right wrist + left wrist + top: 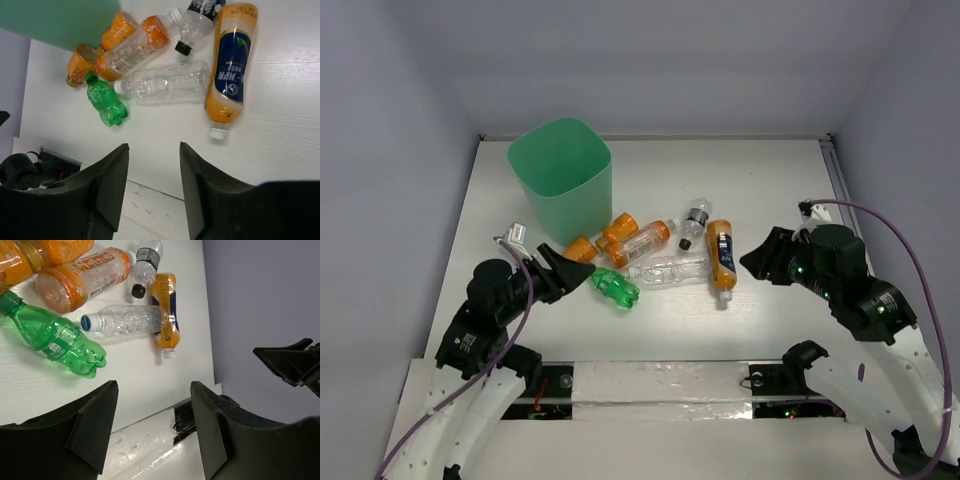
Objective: Put the plastic bottles in the bin
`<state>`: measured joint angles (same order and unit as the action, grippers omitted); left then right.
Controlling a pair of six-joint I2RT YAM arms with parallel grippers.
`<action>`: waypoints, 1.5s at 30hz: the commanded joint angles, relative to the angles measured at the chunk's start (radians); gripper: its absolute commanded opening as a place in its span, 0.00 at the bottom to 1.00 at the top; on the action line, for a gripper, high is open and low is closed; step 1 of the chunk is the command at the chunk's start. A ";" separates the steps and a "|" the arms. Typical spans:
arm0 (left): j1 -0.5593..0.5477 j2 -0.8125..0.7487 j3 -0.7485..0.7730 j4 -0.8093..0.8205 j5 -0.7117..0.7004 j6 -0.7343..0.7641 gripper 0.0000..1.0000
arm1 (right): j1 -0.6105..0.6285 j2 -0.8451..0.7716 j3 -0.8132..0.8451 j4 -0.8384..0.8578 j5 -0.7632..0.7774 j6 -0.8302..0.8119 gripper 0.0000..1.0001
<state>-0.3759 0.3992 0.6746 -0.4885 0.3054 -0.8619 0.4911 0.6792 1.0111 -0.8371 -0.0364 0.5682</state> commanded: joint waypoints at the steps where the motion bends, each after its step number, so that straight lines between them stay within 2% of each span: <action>1: -0.004 0.010 -0.009 0.062 0.038 0.006 0.56 | -0.005 -0.012 -0.031 -0.010 0.006 0.015 0.49; 4: -0.004 0.006 -0.038 0.097 0.052 -0.011 0.47 | -0.005 -0.018 -0.052 -0.013 0.007 0.022 0.41; 6: -0.004 0.038 -0.070 0.108 0.072 -0.025 0.42 | -0.005 -0.020 -0.057 -0.013 0.012 0.022 0.38; 7: -0.014 0.052 -0.095 0.111 0.081 -0.040 0.36 | -0.005 -0.021 -0.058 -0.014 0.012 0.022 0.38; 8: -0.014 0.068 -0.104 0.117 0.087 -0.045 0.33 | -0.005 -0.021 -0.060 -0.016 0.015 0.019 0.38; 9: -0.026 0.087 -0.110 0.114 0.074 -0.048 0.27 | -0.005 -0.018 -0.062 -0.016 0.015 0.015 0.42; 11: -0.053 0.104 -0.104 0.085 0.025 -0.051 0.21 | -0.005 -0.014 -0.069 -0.017 0.015 0.007 0.47; 12: -0.063 0.127 -0.099 0.041 -0.026 -0.054 0.20 | -0.005 -0.006 -0.072 -0.017 0.016 0.002 0.57; 15: -0.098 0.183 -0.096 -0.024 -0.106 -0.089 0.19 | -0.005 0.014 -0.086 -0.014 0.013 -0.017 0.75; 18: -0.148 0.243 -0.084 -0.048 -0.191 -0.141 0.34 | -0.005 0.032 -0.100 0.001 0.006 -0.036 0.84; 19: -0.161 0.259 -0.080 -0.051 -0.216 -0.155 0.45 | -0.005 0.043 -0.103 0.007 0.003 -0.040 0.85; 23: -0.218 0.354 -0.072 -0.041 -0.336 -0.230 0.72 | -0.005 0.057 -0.120 0.052 -0.043 -0.057 0.87; 25: -0.234 0.384 -0.078 -0.025 -0.374 -0.279 0.83 | -0.005 0.060 -0.131 0.078 -0.084 -0.067 0.87; 28: -0.270 0.443 -0.095 0.002 -0.429 -0.344 0.93 | -0.005 0.066 -0.143 0.110 -0.146 -0.076 0.88; 31: -0.304 0.493 -0.087 0.022 -0.498 -0.426 0.98 | -0.005 0.068 -0.155 0.147 -0.215 -0.080 0.88; 35: -0.351 0.565 -0.069 0.056 -0.560 -0.532 0.99 | -0.005 0.075 -0.158 0.179 -0.293 -0.094 0.89; 39: -0.402 0.682 -0.032 0.100 -0.623 -0.587 0.99 | -0.005 0.079 -0.169 0.188 -0.324 -0.122 0.91; 45: -0.413 0.817 0.013 0.111 -0.677 -0.617 0.99 | -0.005 0.056 -0.218 0.185 -0.355 -0.142 0.92</action>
<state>-0.7845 1.1862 0.6468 -0.3882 -0.2821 -1.4117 0.4911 0.7544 0.8116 -0.6937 -0.3416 0.4614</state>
